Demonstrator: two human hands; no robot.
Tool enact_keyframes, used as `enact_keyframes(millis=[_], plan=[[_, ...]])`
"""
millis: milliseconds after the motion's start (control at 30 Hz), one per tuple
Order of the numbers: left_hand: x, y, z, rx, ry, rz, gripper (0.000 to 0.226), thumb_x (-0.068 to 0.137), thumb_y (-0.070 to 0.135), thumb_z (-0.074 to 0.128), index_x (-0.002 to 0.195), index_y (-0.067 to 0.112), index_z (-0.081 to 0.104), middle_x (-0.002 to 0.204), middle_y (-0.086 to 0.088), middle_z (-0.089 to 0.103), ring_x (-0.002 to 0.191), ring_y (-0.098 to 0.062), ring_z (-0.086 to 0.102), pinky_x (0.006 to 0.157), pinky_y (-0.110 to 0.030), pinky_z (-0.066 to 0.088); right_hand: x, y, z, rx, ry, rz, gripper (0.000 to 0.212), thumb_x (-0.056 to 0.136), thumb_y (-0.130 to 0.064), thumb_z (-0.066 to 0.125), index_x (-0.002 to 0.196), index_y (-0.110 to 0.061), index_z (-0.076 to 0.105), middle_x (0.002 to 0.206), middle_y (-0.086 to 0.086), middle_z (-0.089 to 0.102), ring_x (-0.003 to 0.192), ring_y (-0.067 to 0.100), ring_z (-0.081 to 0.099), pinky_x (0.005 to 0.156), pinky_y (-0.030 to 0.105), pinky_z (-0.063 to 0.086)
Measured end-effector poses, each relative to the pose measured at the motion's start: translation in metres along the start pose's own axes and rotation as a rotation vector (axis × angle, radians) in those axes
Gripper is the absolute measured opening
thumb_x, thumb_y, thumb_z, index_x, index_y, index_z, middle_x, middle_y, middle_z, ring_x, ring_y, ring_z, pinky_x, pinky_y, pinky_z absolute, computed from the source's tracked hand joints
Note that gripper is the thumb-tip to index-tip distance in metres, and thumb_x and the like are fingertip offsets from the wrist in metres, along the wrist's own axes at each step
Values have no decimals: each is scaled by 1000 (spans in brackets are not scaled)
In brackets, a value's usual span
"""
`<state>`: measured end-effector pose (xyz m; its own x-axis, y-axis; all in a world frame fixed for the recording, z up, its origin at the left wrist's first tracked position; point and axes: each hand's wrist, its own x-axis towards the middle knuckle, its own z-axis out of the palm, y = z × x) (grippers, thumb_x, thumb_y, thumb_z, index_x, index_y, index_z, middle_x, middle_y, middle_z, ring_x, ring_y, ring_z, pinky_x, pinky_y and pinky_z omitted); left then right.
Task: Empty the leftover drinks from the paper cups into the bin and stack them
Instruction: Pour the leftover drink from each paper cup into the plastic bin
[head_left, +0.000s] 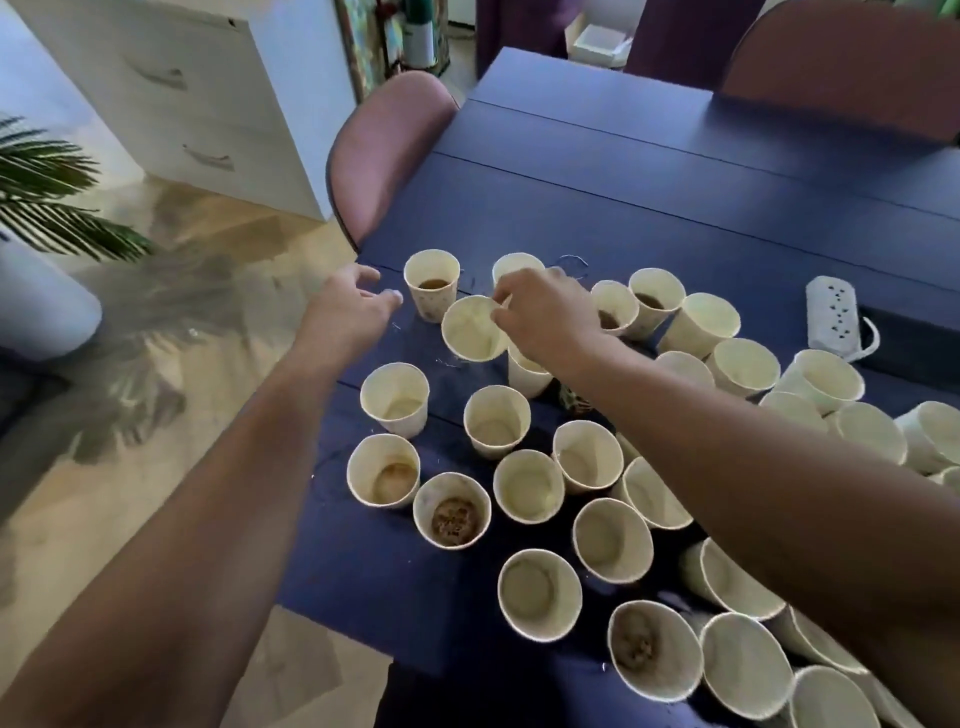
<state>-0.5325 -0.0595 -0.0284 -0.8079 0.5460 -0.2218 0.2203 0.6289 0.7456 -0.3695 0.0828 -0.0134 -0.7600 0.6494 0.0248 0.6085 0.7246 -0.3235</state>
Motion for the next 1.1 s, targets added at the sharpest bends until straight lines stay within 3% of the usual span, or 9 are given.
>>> enact_keyframes(millis=[100,233,333,400,433,567,667,900,1100], plan=[[22,-7,10,95,-89,-20,50,98,41,61,141,18,51,135,-4,57,105,-20,55,96,-35,43,9,-3,22,-82,-31,-88,20,99,-22,57,109,-19,74,100,7,71,81,23,64,63,31,55],[46,-15,26,137,-107,-20,53,100,45,55,141,11,51,143,-8,54,128,-27,53,105,-39,44,17,-5,43,-213,-60,-190,18,99,-15,58,106,-17,74,96,8,70,87,20,59,58,30,49],[62,-19,34,113,-83,-44,48,95,53,52,117,12,65,123,-8,68,115,-30,61,100,-46,50,16,-3,51,-296,-69,-229,16,100,-20,57,105,-19,72,99,8,71,94,22,56,70,34,42],[70,-16,39,95,-87,-50,40,95,50,52,88,13,65,104,-10,73,102,-34,67,93,-45,54,14,-3,51,-343,-75,-217,21,101,-27,53,109,-21,71,110,7,69,110,25,52,84,40,40],[72,-13,42,83,-96,-52,39,96,47,53,83,12,64,100,-13,73,97,-36,68,89,-44,55,12,-4,48,-350,-74,-203,24,101,-33,51,112,-22,70,117,6,66,118,27,49,91,44,38],[78,-4,47,103,-76,-76,38,93,39,57,96,3,70,89,-16,73,76,-32,71,74,-38,57,-1,-7,24,-273,0,-174,34,99,-43,50,126,-25,62,136,4,54,131,31,40,102,51,29],[89,-7,47,146,-39,-111,38,83,39,54,95,7,72,88,-11,75,74,-30,73,75,-39,62,-12,-2,4,-195,35,-131,34,99,-42,51,130,-30,60,142,1,52,132,29,39,104,51,28],[88,-7,45,196,18,-92,39,74,39,53,85,7,73,82,-11,74,78,-34,72,75,-43,62,-38,24,-21,-103,83,-59,25,98,-33,53,118,-33,68,125,-3,63,117,24,52,97,44,31],[55,34,23,231,61,21,43,76,45,51,79,9,74,79,-9,74,83,-31,70,80,-44,59,-57,39,-36,-8,89,-7,23,97,-33,53,115,-34,68,122,-7,65,117,21,53,97,45,31]])
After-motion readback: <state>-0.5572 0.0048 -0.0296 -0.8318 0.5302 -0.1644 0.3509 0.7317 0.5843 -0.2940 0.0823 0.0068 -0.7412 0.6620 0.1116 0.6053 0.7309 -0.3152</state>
